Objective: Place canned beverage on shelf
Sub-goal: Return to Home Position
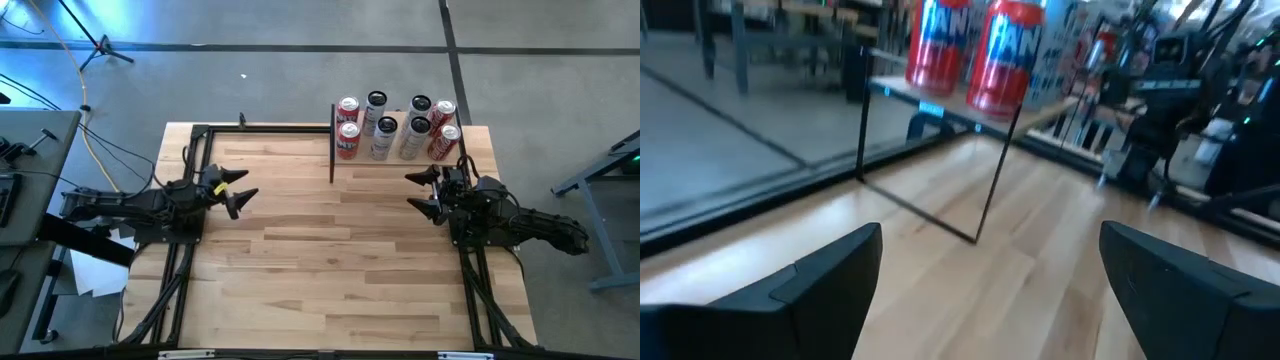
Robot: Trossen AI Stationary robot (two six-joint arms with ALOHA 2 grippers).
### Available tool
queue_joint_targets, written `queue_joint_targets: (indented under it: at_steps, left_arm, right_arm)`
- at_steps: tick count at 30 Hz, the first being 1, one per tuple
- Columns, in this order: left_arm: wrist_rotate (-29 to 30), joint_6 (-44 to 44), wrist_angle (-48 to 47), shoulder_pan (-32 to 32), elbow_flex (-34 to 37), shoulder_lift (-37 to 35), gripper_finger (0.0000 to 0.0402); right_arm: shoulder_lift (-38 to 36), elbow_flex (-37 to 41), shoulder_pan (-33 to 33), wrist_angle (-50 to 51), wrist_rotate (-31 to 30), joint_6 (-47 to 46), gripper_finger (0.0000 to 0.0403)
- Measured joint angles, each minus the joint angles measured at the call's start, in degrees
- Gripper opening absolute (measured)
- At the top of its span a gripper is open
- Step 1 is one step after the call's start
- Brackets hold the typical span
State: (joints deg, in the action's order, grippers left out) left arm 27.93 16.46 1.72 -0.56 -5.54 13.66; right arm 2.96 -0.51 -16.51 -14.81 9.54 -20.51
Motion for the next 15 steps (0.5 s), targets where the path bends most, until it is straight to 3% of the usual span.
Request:
queue_joint_targets:
  at_steps: [4, 15]
  left_arm:
    - [-0.46, -4.8, 4.31, -0.95, 4.87, -3.58, 0.0351]
    - [-0.71, -25.08, 1.98, -2.6, 4.74, -5.96, 0.0351]
  right_arm:
    - [0.0, 0.0, 0.0, 0.02, 0.0, 0.0, 0.0399]
    - [0.02, 0.02, 0.0, 1.27, 0.0, 0.0, 0.0399]
